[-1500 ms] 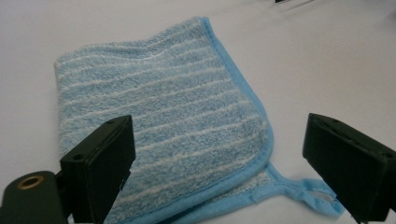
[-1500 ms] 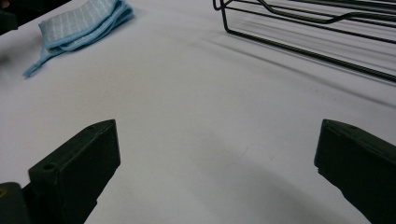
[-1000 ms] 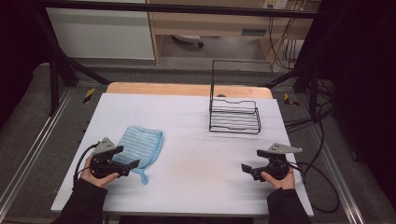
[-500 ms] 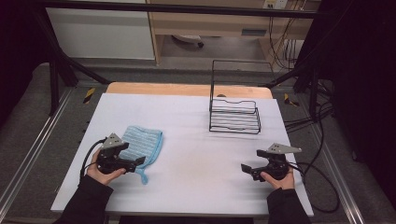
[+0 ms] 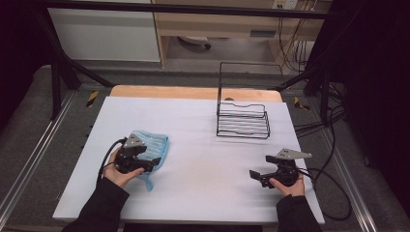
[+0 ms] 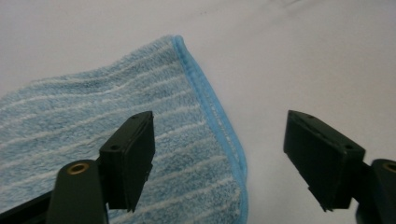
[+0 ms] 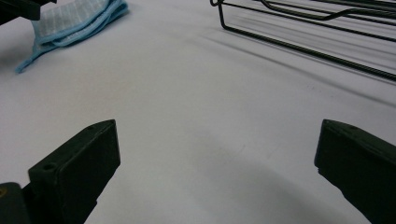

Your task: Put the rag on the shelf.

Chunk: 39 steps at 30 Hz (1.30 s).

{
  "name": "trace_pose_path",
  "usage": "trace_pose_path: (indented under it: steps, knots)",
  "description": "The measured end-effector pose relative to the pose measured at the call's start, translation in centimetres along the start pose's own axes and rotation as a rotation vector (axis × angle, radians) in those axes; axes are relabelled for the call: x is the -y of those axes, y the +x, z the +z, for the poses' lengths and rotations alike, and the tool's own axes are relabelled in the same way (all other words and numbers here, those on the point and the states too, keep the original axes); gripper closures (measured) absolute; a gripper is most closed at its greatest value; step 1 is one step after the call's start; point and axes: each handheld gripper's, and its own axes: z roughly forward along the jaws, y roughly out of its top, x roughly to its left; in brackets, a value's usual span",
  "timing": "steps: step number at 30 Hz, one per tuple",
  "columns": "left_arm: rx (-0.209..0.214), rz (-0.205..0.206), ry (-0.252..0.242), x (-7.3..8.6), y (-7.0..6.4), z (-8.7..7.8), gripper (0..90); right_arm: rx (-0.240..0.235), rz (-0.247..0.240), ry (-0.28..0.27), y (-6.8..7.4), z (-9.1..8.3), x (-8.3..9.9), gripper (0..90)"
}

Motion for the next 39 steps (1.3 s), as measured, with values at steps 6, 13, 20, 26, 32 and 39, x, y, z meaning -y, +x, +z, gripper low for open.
trace_pose_path:
  steps: [6,13,20,26,32,39]
  knots:
    - [-0.001,-0.003,0.054,0.8,-0.1,0.8,38.4,0.001,-0.001,0.009,0.0,0.1,0.0,0.8]
    - [-0.020,0.006,0.087,1.2,-0.3,1.6,44.0,0.002,0.000,0.015,0.0,0.2,0.0,0.7]
    - [-0.038,0.019,0.111,1.4,-0.4,2.0,48.5,0.005,-0.004,0.017,0.0,0.2,0.0,0.7]
    - [-0.061,0.019,0.112,1.6,-0.6,2.3,51.3,0.006,-0.001,0.016,0.0,0.2,0.0,0.7]
    - [-0.062,0.014,0.113,1.7,-0.7,2.3,51.0,0.007,0.001,0.016,0.0,0.2,0.0,0.7]
    - [-0.077,0.032,0.136,1.7,-1.2,2.2,51.2,0.008,0.001,0.016,0.0,0.2,0.0,0.7]
